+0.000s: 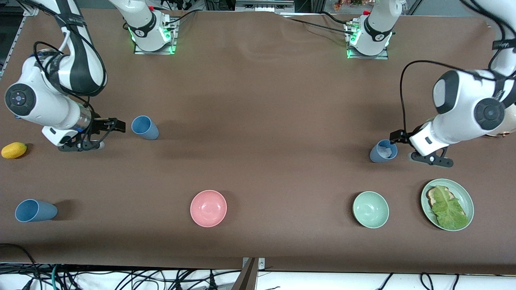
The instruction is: Stack blue cups with both arms
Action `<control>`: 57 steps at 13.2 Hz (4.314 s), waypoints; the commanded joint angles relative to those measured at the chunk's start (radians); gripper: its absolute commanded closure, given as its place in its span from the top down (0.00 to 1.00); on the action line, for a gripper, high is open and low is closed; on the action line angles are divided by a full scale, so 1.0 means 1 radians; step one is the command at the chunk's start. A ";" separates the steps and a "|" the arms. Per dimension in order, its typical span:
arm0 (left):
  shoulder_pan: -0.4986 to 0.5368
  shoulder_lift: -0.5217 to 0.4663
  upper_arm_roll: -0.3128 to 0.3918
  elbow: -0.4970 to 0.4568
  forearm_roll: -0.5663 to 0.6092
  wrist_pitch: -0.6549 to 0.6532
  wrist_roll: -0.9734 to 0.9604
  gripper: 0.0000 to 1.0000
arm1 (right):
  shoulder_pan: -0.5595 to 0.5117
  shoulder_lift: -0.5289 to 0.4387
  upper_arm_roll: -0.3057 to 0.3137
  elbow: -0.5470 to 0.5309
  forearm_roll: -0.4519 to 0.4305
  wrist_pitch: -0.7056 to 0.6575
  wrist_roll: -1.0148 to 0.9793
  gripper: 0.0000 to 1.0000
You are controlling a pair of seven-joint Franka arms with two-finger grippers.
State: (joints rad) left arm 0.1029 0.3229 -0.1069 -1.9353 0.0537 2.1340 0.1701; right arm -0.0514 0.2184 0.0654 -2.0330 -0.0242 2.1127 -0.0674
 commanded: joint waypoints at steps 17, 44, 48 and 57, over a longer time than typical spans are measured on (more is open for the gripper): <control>0.017 0.094 -0.273 0.166 0.028 -0.117 -0.375 0.00 | 0.021 0.027 0.019 -0.144 -0.022 0.167 -0.052 1.00; -0.167 0.068 -0.358 0.467 0.078 -0.460 -0.733 1.00 | 0.362 0.272 0.019 0.583 0.105 -0.407 0.564 0.00; -0.068 0.050 -0.358 0.578 0.083 -0.589 -0.528 1.00 | 0.490 0.381 0.019 0.758 0.173 -0.395 0.779 0.00; 0.053 -0.146 -0.257 0.497 -0.023 -0.648 -0.234 1.00 | 0.659 0.486 0.020 0.884 0.317 -0.225 0.954 0.00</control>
State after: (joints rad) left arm 0.1605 0.2736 -0.4287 -1.3199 0.0944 1.4400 -0.1711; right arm 0.5815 0.6701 0.0909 -1.1939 0.2687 1.8765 0.8578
